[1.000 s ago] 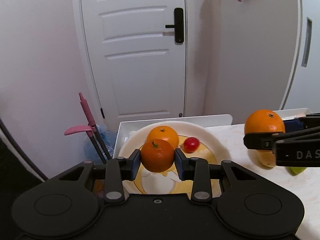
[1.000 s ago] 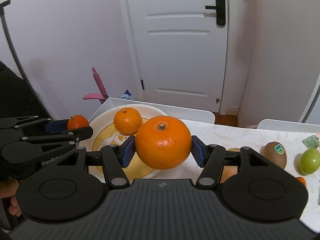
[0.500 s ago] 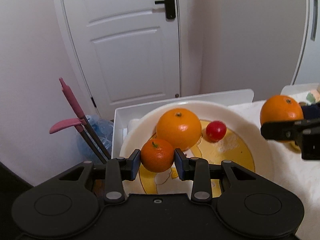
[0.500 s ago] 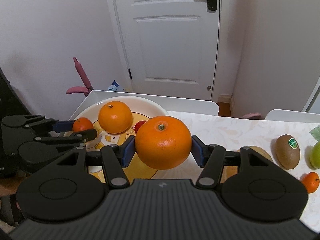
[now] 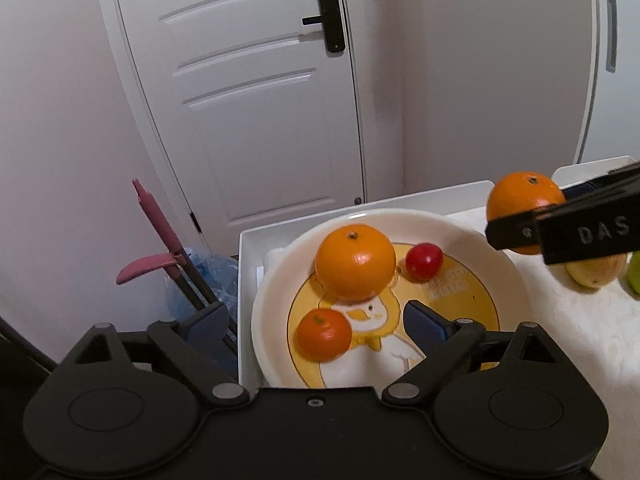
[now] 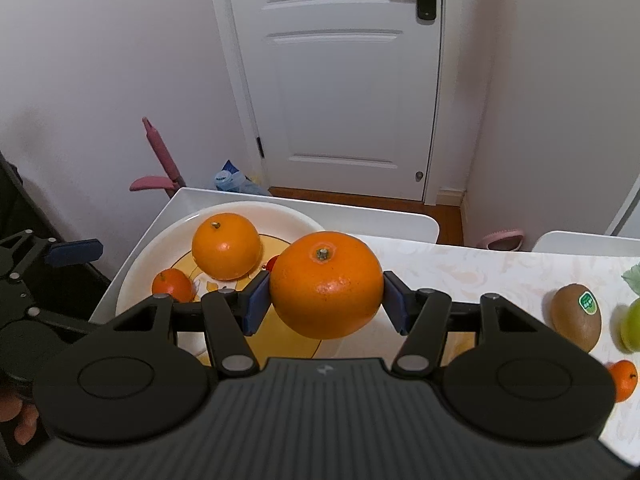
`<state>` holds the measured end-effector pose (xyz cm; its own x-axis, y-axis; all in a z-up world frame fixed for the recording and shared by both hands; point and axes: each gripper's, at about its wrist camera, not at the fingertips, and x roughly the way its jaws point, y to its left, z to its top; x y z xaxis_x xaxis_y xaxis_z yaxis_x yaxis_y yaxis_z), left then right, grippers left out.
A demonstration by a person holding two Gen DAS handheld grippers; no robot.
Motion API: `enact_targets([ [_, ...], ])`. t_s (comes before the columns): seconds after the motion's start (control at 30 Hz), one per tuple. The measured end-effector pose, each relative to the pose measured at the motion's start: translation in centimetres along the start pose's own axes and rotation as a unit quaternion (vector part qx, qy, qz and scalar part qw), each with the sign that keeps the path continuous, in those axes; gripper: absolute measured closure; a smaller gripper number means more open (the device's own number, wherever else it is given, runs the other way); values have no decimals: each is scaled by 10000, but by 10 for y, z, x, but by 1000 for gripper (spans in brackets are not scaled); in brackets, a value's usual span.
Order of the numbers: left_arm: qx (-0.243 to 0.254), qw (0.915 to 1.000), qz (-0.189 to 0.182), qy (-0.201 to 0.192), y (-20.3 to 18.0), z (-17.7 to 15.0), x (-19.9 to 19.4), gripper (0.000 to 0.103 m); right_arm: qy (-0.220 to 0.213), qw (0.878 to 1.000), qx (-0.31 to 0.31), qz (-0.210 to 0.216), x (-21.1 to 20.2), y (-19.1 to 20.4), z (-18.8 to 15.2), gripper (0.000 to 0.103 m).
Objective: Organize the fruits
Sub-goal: 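Carry the mandarin and orange into the duck bowl and release both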
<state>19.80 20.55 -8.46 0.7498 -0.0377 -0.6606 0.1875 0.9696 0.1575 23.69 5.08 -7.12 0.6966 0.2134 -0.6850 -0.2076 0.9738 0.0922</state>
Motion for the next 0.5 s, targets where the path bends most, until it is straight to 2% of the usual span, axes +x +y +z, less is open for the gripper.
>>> enact_targets([
  [0.27,-223,9996,-58,147,-1,-9,-10,0,273,9987,-386,169,20,16,-5,29],
  [0.5,-182,9997,-22,180,-5,-16,-13,0,378,9972,-612,211,38,25,-9,29],
])
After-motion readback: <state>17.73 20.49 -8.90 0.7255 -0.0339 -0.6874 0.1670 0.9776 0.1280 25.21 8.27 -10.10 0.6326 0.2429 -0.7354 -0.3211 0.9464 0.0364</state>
